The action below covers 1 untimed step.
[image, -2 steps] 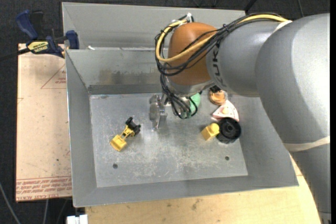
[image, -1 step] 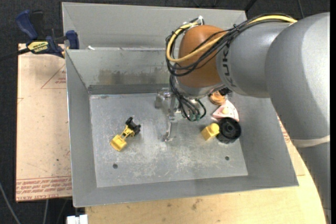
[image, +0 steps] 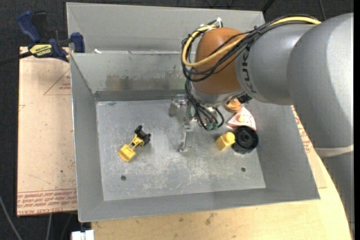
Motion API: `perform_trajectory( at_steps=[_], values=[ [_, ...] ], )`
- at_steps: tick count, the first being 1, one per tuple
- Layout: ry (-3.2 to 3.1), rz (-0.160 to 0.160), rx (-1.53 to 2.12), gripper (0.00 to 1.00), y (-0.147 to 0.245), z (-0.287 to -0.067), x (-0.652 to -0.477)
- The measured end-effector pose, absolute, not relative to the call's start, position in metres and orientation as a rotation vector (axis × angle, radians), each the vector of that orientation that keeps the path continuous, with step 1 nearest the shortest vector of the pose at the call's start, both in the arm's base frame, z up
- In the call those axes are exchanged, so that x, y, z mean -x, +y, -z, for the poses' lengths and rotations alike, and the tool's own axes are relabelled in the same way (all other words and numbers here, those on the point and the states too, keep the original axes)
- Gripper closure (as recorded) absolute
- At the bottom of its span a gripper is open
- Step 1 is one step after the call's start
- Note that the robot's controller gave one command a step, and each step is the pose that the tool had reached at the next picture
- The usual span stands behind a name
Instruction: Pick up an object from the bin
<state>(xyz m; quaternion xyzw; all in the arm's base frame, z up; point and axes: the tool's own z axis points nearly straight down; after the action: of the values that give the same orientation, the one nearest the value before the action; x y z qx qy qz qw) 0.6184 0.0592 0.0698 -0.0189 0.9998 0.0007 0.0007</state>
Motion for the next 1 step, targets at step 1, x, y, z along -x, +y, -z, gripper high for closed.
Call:
perform_trajectory(
  at_steps=[1],
  values=[
    [3.129,0.003,0.256,0.0,0.0767,-0.0701,-0.6215]
  ],
)
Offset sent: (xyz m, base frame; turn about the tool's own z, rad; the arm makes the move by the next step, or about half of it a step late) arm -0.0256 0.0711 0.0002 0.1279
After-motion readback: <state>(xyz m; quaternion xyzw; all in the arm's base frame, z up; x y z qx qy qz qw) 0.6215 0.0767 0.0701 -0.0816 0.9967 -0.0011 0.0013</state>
